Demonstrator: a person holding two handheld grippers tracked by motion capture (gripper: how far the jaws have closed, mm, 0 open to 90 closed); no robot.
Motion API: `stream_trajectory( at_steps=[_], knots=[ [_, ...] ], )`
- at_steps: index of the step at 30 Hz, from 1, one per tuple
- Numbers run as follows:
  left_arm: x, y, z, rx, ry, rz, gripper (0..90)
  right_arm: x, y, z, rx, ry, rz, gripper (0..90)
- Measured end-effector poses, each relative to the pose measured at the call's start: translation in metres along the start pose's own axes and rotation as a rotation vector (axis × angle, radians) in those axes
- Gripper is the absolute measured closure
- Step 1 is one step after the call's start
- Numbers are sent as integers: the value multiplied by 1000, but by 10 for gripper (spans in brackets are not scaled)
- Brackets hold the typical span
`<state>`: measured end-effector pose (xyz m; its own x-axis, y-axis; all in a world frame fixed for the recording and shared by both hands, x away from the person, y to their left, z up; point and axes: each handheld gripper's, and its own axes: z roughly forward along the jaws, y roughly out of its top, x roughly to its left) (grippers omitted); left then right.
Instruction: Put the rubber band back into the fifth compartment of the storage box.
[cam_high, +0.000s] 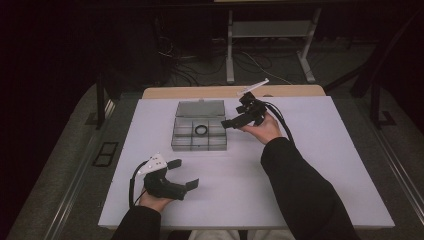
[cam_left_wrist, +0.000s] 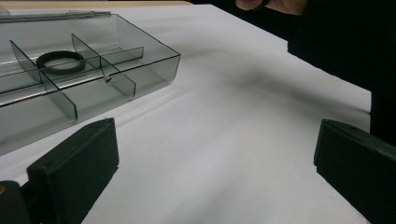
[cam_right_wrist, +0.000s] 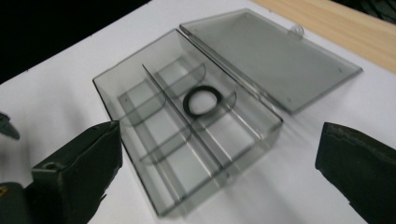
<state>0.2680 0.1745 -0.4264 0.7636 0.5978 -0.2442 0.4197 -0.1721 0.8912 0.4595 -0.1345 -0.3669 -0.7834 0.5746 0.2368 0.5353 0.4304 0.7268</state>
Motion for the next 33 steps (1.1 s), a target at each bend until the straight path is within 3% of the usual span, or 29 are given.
stream_trajectory(
  at_steps=[9,33],
  knots=[
    [-1,0,1,-4,-3,-5,0,-1,-20,-30,-10,-23,27,2],
    [-2,-1,1,-6,-5,-8,0,11,-75,-88,-35,-60,21,2]
  ],
)
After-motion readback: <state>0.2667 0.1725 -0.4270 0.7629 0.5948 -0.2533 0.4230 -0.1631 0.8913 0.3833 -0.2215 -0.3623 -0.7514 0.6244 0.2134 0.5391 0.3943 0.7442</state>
